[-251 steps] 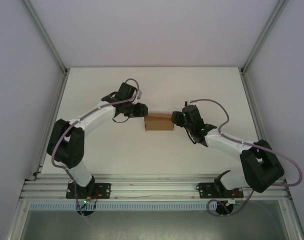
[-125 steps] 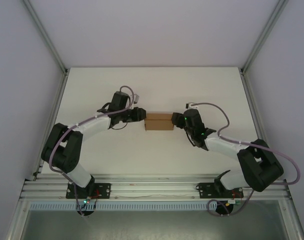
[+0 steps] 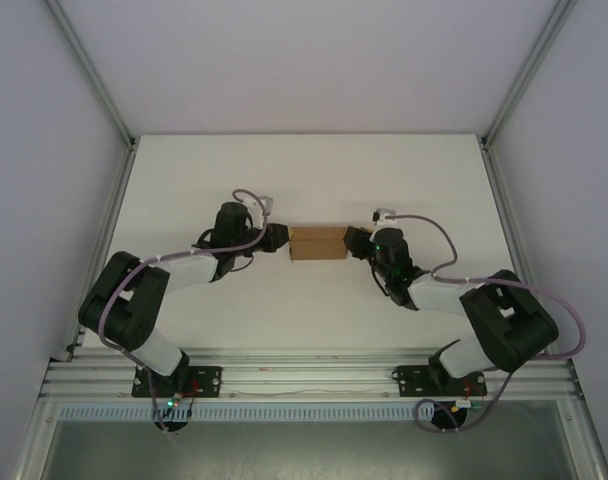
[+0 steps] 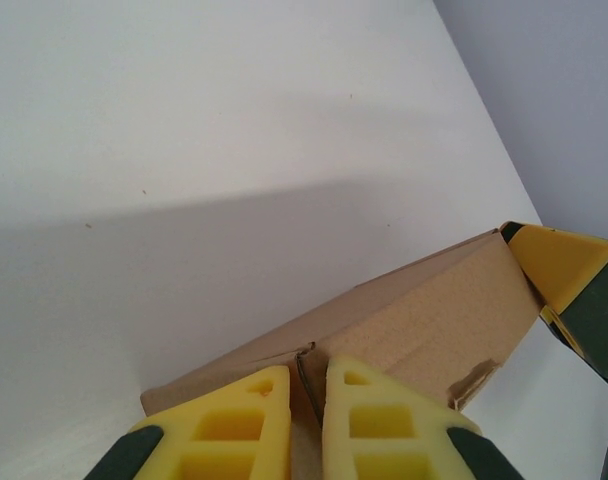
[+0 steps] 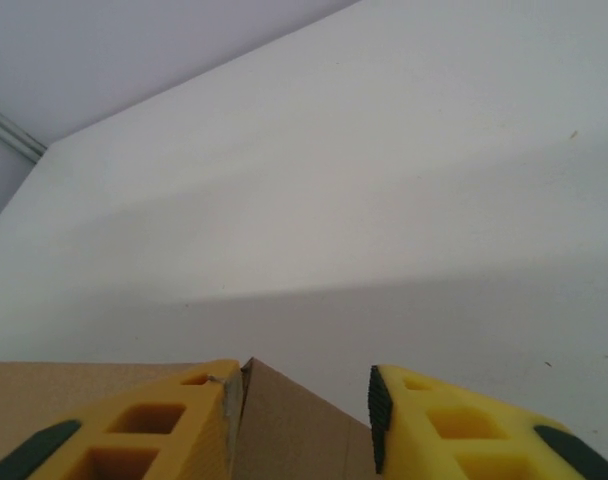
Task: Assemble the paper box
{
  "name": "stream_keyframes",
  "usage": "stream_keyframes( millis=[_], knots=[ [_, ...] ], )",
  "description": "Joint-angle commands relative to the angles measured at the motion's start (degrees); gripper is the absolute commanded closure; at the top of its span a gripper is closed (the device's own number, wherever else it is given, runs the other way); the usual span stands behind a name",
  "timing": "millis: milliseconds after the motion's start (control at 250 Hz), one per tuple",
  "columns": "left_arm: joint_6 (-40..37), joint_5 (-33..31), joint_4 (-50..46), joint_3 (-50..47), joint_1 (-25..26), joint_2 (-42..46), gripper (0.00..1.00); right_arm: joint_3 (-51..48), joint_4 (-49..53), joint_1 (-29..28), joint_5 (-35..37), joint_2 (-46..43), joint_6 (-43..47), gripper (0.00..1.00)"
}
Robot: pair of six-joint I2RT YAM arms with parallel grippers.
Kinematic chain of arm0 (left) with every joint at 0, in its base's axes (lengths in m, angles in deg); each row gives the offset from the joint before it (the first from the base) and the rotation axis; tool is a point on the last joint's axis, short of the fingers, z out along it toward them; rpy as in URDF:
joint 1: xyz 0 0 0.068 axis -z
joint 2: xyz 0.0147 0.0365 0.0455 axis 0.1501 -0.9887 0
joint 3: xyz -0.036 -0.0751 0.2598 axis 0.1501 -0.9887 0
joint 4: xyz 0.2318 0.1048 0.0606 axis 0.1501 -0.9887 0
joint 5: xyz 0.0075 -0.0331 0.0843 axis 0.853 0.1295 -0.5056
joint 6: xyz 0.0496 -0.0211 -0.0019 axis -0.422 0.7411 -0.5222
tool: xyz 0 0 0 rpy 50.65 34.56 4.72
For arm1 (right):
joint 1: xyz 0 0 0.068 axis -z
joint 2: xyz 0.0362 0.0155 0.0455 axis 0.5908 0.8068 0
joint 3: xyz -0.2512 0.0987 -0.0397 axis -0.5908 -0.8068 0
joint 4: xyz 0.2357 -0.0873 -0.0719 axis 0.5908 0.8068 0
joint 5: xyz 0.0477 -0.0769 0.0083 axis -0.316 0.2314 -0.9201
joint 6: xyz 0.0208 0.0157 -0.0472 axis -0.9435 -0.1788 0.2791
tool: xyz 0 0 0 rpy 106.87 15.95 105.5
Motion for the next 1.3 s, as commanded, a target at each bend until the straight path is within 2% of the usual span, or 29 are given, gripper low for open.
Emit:
stream_keyframes(
  millis=[0, 168, 244, 336, 420, 488, 576, 723, 791, 863, 935, 967, 1095, 1199, 1231, 1295],
  knots=[
    [-3.3, -5.2, -15.9, -6.5, 1.0, -5.8, 0.87, -6.1, 14.7, -0.5, -5.0, 3.8, 4.9, 0.63],
    [-3.5, -6.0, -17.4, -5.0, 2.3, -4.3, 0.87, -5.6, 14.4, -0.5, -6.3, 4.5, 5.5, 0.64],
    [-4.2, -7.6, -20.5, -1.9, 3.4, -3.4, 0.81, -3.4, 16.3, -0.6, -7.1, 3.6, 5.2, 0.61],
    [-4.7, -8.6, -23.8, 2.7, 4.4, -2.3, 0.78, 1.7, 23.4, -0.5, -5.5, 1.3, 4.4, 0.55],
    [-5.2, -9.2, -25.7, 6.4, 5.0, -1.4, 0.76, 7.4, 31.7, -0.4, -4.3, -1.0, 4.7, 0.54],
    [-5.7, -9.9, -27.3, 9.2, 5.0, -0.8, 0.68, 10.2, 34.7, -0.5, -5.3, -2.7, 4.7, 0.53],
    [-6.4, -10.7, -30.4, 12.5, 5.1, 0.0, 0.61, 13.3, 37.8, -0.5, -5.5, -4.7, 4.8, 0.46],
    [-7.6, -11.9, -33.0, 15.4, 5.0, 2.9, 0.39, 17.6, 40.1, -0.5, -3.4, -7.3, 7.7, 0.33],
    [-8.9, -13.3, -34.8, 17.2, 5.0, 4.5, 0.01, 20.2, 42.0, -0.5, -1.6, -7.7, 10.8, 0.28],
    [-9.1, -16.2, -36.1, 18.6, 5.0, 6.2, 0.00, 23.5, 44.6, -0.4, 0.0, -7.5, 13.9, 0.19],
    [-8.9, -19.3, -37.3, 19.5, 4.7, 8.2, 0.00, 26.9, 47.4, -0.3, -1.4, -6.6, 18.7, 0.08],
    [-8.5, -20.5, -37.5, 19.4, 4.4, 9.2, 0.00, 28.3, 48.6, -0.3, -2.8, -6.1, 21.6, 0.00],
    [-6.8, -24.1, -36.9, 16.2, 2.7, 14.4, 0.00, 32.3, 53.8, -0.3, -13.1, -2.0, 38.1, 0.00],
    [-6.6, -26.3, -38.1, 12.5, 0.9, 18.5, 0.00, 37.3, 67.7, -0.3, -26.8, 2.5, 63.0, 0.00],
    [-6.6, -27.1, -38.9, 11.6, 0.5, 19.7, 0.00, 38.9, 70.6, -0.4, -27.7, 4.1, 68.0, 0.00],
    [-6.6, -28.2, -40.4, 9.7, 0.1, 21.8, 0.00, 42.5, 71.5, -0.3, -26.1, 7.4, 69.9, 0.00]
  ],
)
